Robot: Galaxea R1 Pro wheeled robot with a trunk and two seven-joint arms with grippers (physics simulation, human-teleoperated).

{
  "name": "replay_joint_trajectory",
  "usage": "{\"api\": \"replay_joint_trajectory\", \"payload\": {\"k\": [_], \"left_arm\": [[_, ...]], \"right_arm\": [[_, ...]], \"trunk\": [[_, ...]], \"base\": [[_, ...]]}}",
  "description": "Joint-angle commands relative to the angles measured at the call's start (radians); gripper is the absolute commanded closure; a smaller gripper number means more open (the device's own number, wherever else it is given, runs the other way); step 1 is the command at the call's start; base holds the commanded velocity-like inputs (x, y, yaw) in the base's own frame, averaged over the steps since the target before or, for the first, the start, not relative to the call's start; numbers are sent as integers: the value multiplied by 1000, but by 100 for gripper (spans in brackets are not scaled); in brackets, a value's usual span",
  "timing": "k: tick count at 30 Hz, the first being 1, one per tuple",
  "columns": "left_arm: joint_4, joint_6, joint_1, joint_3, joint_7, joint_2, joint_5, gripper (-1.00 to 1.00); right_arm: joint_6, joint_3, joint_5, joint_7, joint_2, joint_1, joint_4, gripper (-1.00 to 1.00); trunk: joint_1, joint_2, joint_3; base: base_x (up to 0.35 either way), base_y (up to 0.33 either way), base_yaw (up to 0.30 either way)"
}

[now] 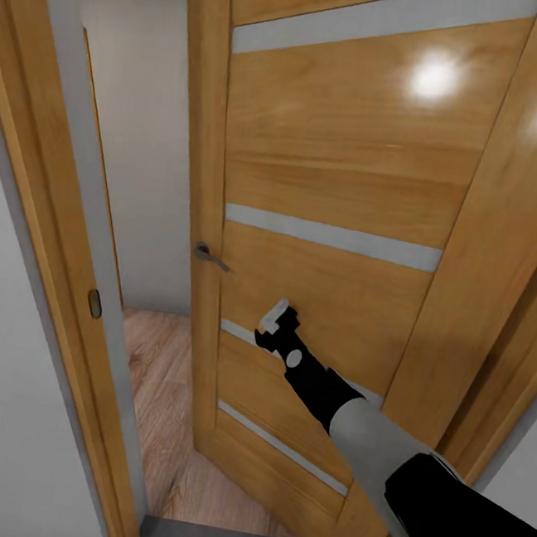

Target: Move the two storage containers from the living room to the garage. In the garage, place one container on the floor and stack the other container on top of it (either order is fine).

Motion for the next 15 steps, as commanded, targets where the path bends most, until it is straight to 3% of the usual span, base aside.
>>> {"api": "replay_joint_trajectory", "payload": {"k": [1, 6, 7, 15], "left_arm": [[-1, -1, 0, 0, 0, 0, 7, -100], [-1, -1, 0, -1, 0, 0, 7, -100], [-1, -1, 0, -1, 0, 0, 7, -100], [-1, -1, 0, -1, 0, -1, 7, -100]], "right_arm": [[3, 1, -11, -9, 0, -4, 4, -100], [6, -1, -63, -8, 0, -8, 3, -100], [10, -3, -92, -5, 0, -9, -8, -100], [-3, 1, -95, -2, 0, -1, -12, -100]], "trunk": [[0, 0, -1], [0, 0, -1], [0, 0, -1], [0, 0, -1]], "base": [[0, 0, 0], [0, 0, 0], [0, 0, 0], [0, 0, 0]]}}
